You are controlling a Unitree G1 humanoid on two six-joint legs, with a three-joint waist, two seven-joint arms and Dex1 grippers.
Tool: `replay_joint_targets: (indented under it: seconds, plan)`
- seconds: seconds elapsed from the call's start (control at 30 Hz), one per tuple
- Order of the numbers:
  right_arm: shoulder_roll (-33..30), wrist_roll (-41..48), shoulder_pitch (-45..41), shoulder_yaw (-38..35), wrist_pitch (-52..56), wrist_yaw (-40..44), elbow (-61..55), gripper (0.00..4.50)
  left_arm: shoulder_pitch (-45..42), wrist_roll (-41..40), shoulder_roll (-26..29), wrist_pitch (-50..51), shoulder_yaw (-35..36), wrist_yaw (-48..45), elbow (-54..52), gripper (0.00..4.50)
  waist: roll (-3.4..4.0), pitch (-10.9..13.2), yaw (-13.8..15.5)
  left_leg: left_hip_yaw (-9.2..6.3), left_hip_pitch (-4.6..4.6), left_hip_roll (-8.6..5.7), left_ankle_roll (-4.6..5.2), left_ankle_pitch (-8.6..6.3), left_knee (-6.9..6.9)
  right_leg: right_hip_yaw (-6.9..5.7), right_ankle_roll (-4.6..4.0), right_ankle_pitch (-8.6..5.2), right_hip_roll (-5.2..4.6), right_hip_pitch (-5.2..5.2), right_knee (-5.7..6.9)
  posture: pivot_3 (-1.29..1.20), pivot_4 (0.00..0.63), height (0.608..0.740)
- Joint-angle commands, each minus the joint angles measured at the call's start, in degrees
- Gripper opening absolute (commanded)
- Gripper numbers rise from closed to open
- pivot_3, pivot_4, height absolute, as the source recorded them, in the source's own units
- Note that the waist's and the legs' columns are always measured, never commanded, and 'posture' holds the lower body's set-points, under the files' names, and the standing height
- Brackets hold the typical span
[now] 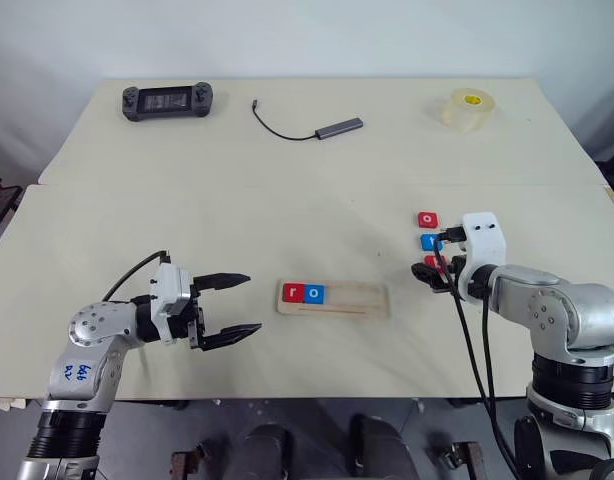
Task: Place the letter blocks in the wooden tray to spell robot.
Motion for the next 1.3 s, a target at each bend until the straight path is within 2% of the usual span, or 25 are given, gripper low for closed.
replay_joint_targets:
  seconds: [0.03,0.17,0.33,0.5,0.77,0.87,0.93,0.97,1.07,1.2,1.23,1.3]
  plan:
    - [0.9,-0.9,0.9,-1.3,0.6,-0.6,-1.8,2.82,-1.0,-1.2,0.7,0.0,0.8,-0.1,-1.6,4.50,0.00,0.0,0.0,0.00,0.00,0.00,0.00,0.00,0.00,0.00,0.00,0.00,0.00,0.00,0.00,0.00,0.150,0.740]
    - [1.5,-1.7,1.3,-2.0,0.7,-0.7,-2.6,1.50,-1.7,-1.1,0.3,0.1,0.2,-0.1,-1.4,4.50,0.00,0.0,-0.3,0.00,0.02,0.00,0.00,0.00,-0.02,0.01,0.00,0.00,0.01,0.00,0.00,0.00,0.150,0.740]
    - [1.0,-1.7,2.0,-4.1,3.2,-0.1,-6.3,1.46,-3.0,-1.0,-0.7,-0.1,-1.1,-0.6,-0.8,4.50,0.00,0.0,-0.7,0.00,0.03,0.00,0.00,0.00,-0.06,0.02,0.00,0.00,0.01,0.00,0.01,0.00,0.150,0.740]
    - [1.2,-0.7,4.7,-7.5,9.3,0.4,-15.1,1.46,-4.9,-0.8,-1.8,-0.3,-2.5,-1.3,0.8,4.50,0.01,0.0,-0.7,0.00,0.03,-0.01,0.00,0.00,-0.06,0.03,0.00,0.00,0.01,0.00,0.01,0.00,0.150,0.740]
    - [8.8,1.4,13.6,-8.7,9.5,-2.7,-24.9,1.46,-6.5,-0.5,-2.6,-0.9,-3.7,-2.7,3.2,4.50,0.01,0.0,-0.9,0.06,0.07,-0.01,0.00,0.00,-0.10,0.12,0.00,0.00,0.03,-0.01,0.03,0.00,0.150,0.740]
    - [8.9,2.3,14.9,-7.5,9.5,-2.9,-25.7,1.46,-6.4,-0.5,-2.7,-0.9,-3.6,-2.7,3.2,4.50,0.01,0.0,-0.9,0.08,0.13,-0.01,0.00,0.00,-0.11,0.18,0.00,0.00,0.05,0.00,0.04,0.00,0.150,0.740]
    - [7.3,3.2,15.1,-6.6,9.5,-2.0,-25.5,2.19,-6.0,-0.5,-2.7,-1.0,-3.4,-2.7,3.0,4.50,0.01,0.0,-0.9,0.07,0.13,0.00,0.00,0.00,-0.11,0.19,0.00,0.00,0.06,0.00,0.03,0.00,0.150,0.740]
    - [5.9,3.8,14.9,-6.2,9.5,-1.2,-25.3,2.41,-5.8,-0.5,-2.7,-1.1,-3.4,-2.7,2.9,4.50,0.01,0.0,-0.9,0.07,0.13,-0.01,0.00,0.00,-0.11,0.20,0.00,0.00,0.06,0.00,0.03,0.00,0.150,0.740]
    - [-0.6,7.6,13.7,-7.5,9.5,3.5,-23.7,3.39,-5.1,-0.6,-2.6,-1.4,-3.0,-2.5,2.6,4.50,0.01,0.0,-0.8,0.07,0.13,-0.02,0.00,0.00,-0.11,0.22,0.00,0.00,0.06,0.01,0.02,0.00,0.150,0.740]
    - [-11.3,12.2,11.7,-8.5,9.5,11.6,-20.7,3.39,-4.6,-0.5,-2.1,-2.1,-2.4,-2.6,2.8,4.50,0.00,0.0,-0.8,0.07,0.12,-0.01,0.02,0.01,-0.13,0.21,0.00,0.00,0.05,0.03,-0.04,0.00,0.150,0.740]
    - [-15.7,13.1,11.7,-7.8,5.8,16.3,-19.3,3.39,-4.5,-0.5,-1.9,-2.3,-2.3,-2.6,2.7,4.50,0.00,0.0,-0.8,0.08,0.13,0.01,0.02,0.01,-0.12,0.21,0.00,0.00,0.06,0.03,-0.04,0.00,0.150,0.740]
    - [-28.4,11.0,16.0,-4.0,-12.2,33.8,-14.6,3.39,-4.2,-0.3,-1.4,-2.5,-1.9,-2.6,2.5,4.50,0.01,0.0,-0.7,0.10,0.10,-0.01,0.03,0.01,-0.13,0.20,0.01,0.00,0.04,0.04,-0.09,0.00,0.150,0.740]
